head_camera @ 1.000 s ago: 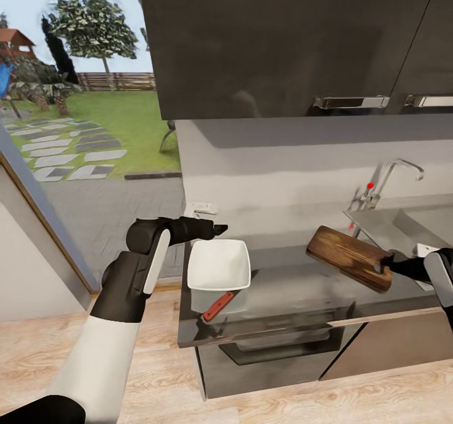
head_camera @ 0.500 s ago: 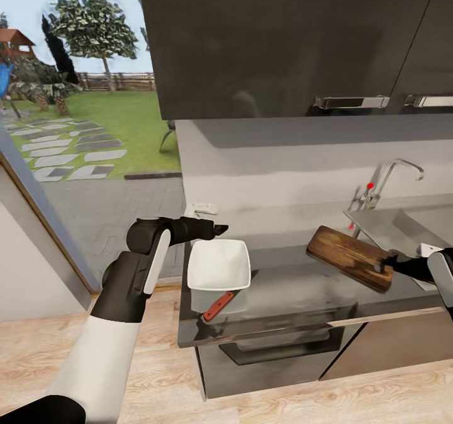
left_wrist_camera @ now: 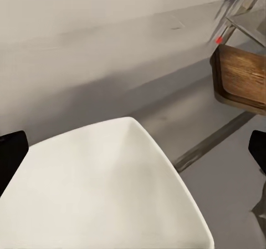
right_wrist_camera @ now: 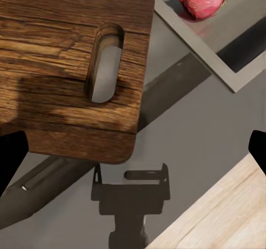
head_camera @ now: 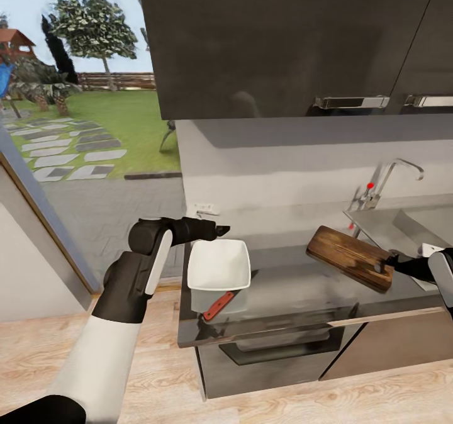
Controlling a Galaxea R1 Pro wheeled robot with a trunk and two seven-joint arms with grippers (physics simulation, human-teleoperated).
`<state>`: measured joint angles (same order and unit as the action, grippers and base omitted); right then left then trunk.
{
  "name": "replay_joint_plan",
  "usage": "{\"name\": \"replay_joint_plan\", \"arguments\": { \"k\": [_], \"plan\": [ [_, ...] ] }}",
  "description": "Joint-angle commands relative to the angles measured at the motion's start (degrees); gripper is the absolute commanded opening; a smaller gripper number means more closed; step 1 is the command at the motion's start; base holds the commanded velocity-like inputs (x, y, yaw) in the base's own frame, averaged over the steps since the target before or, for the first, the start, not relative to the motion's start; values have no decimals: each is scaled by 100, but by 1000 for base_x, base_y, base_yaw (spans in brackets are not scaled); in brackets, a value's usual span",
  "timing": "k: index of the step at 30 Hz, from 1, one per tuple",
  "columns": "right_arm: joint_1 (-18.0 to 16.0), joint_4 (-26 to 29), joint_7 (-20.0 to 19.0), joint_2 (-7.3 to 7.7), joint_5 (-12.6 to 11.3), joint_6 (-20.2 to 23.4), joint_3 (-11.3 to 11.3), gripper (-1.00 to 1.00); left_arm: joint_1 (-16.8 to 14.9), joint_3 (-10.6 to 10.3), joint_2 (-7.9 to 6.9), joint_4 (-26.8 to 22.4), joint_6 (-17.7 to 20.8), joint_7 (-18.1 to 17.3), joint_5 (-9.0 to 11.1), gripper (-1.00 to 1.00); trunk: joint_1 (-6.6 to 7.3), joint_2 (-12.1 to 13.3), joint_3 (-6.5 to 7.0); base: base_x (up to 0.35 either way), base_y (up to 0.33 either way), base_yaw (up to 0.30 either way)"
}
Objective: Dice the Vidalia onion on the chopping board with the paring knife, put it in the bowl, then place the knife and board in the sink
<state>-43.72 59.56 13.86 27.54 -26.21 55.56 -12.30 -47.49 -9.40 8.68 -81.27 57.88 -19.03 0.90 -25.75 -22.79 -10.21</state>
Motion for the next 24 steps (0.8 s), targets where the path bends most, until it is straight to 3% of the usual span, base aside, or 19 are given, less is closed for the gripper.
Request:
{"name": "replay_joint_plan", "arguments": {
  "k": [1, 9, 24],
  "plan": [
    [-5, 6, 51, 2, -60, 17, 0, 100, -6, 0, 2, -4, 30, -4, 7, 100, -4, -12, -12, 0, 0, 0],
    [-5, 19, 64, 57, -60, 19, -8, 100, -6, -9, 2, -3, 30, -4, 7, 100, -4, -12, -12, 30, 0, 0],
    [-5, 30, 65, 89, -63, 25, -10, 100, -6, -9, 2, 5, 30, -4, 7, 100, -4, -12, -12, 158, -56, -37]
  ]
}}
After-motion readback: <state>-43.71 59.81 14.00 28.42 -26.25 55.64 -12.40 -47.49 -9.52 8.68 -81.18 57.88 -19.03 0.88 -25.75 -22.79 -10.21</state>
